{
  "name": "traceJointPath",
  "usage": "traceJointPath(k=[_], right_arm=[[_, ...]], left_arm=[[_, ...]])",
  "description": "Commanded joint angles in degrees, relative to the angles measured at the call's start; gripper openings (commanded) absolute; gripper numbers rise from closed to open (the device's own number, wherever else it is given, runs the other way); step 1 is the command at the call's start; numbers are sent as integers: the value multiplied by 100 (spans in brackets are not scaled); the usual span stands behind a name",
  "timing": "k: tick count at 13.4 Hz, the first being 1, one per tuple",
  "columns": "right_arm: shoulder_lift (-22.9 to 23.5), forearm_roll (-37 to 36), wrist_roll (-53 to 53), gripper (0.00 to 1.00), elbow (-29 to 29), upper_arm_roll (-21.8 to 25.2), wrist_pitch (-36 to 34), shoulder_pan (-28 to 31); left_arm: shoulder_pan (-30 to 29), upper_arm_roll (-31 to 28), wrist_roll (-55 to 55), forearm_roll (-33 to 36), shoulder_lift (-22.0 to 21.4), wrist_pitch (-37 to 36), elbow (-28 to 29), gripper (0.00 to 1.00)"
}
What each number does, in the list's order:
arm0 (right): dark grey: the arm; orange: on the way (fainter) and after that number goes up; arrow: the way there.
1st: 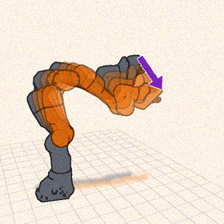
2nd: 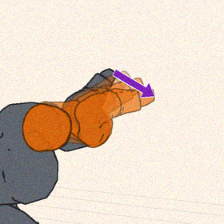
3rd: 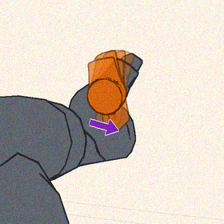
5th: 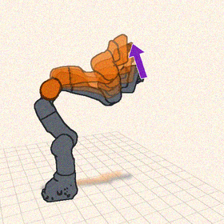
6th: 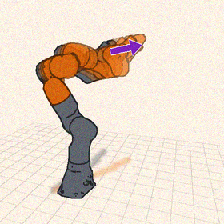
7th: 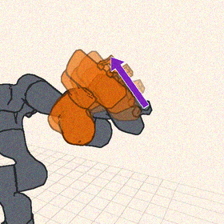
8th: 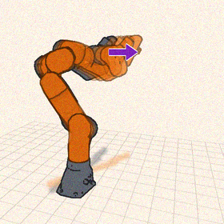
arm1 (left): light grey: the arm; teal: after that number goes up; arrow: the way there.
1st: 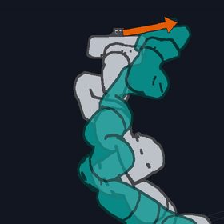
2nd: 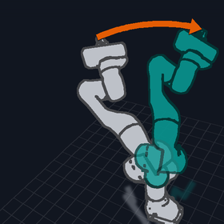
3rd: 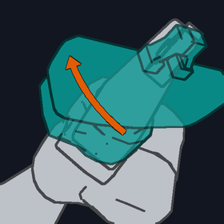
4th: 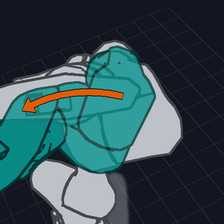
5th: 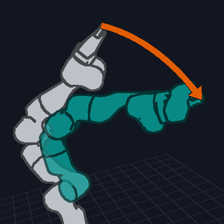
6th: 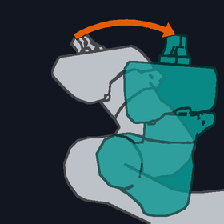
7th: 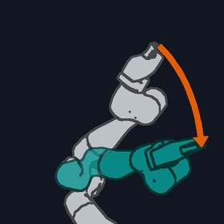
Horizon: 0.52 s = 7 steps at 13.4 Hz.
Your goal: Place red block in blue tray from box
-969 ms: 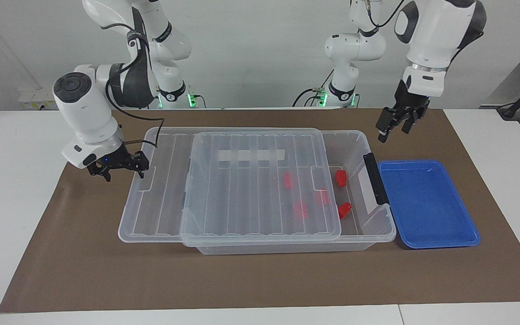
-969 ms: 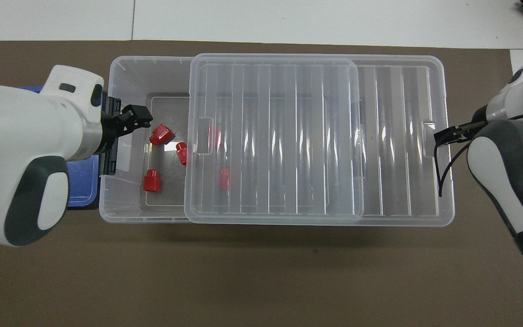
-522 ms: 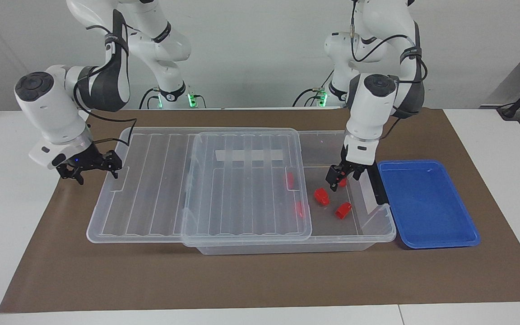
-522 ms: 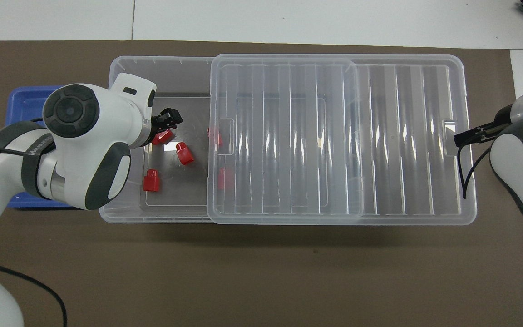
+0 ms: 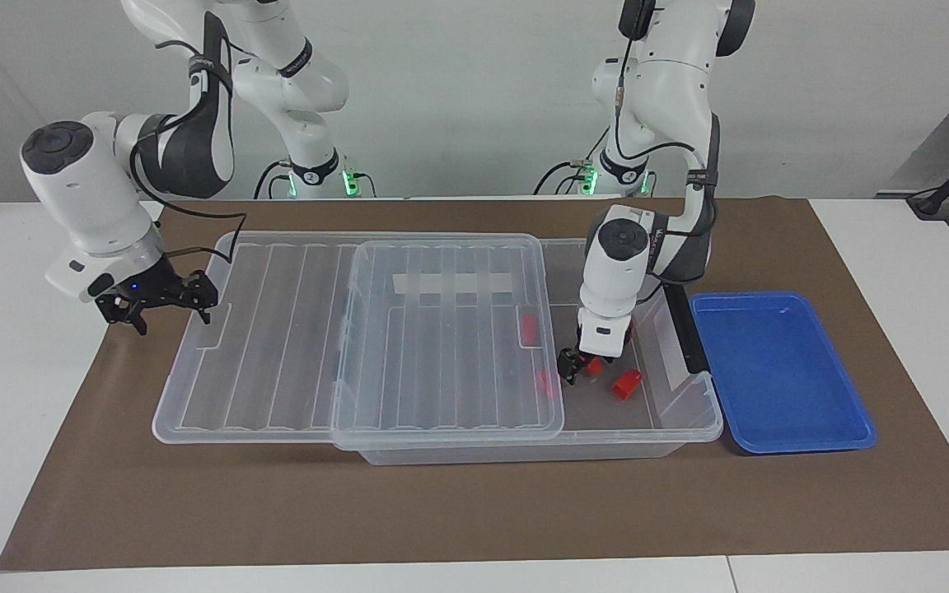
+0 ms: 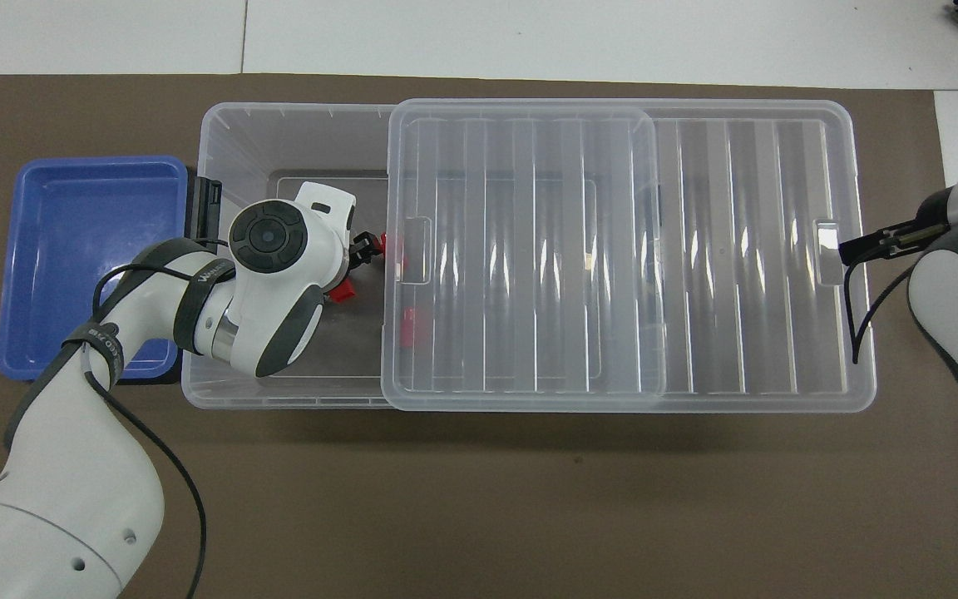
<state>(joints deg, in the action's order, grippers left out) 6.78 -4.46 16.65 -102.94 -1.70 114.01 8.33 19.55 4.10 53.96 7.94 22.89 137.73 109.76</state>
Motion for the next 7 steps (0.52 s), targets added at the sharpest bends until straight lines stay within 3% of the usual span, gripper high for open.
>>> traceJointPath(k=[1,2,3,4,5,6,7], right_arm=[[-571,59,-686,100,-156,-32,-378,-172],[-694,59,-1133,100,-148,-32,-571,-208],[-808,68,-1477,100,-139,-49,-643,-296],[-897,76,-1706,100,-69,-49,-730,-410],[-906,85,-1944,100,140,-67,-966,-454],[-880,94,-2111,100,395,-76,-1195,-463],[-871,199,-2200,100,537,-76,-1275,-559]], left_arm=[[84,-76,150,155,-259,88,318,100],[93,-76,150,147,-259,44,310,97],[119,-76,150,146,-267,17,309,87],[119,-76,150,146,-267,-9,309,61],[119,-76,176,129,-267,-96,301,20],[111,-76,150,120,-320,-306,301,0],[76,-67,132,103,-329,-439,283,0]])
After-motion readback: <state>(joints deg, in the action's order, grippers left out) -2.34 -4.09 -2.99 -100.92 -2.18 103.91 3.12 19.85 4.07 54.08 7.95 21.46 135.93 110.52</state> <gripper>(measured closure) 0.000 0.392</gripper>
